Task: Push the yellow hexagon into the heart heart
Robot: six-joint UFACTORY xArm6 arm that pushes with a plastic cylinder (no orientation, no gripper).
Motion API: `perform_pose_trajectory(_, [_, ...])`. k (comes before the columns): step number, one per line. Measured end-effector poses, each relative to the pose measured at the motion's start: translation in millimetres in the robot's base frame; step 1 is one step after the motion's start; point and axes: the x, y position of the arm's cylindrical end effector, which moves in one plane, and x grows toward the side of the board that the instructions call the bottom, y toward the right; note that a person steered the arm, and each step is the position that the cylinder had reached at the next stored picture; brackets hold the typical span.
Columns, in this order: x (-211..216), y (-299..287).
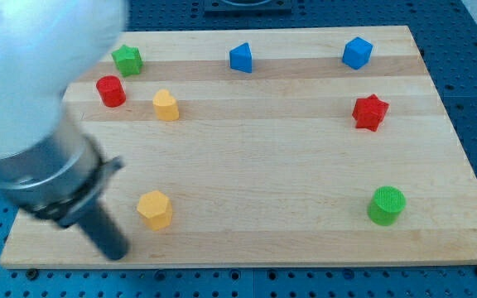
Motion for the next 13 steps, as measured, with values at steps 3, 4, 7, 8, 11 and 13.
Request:
perform_pose_trajectory(3, [-70,6])
perform_pose_trajectory(4, [-155,6])
perform_pose_trajectory(7, [10,6])
perform_pose_trajectory(8, [22,8])
perform_pose_trajectory(11, [-52,61])
perform_pose_trajectory(13, [-130,48])
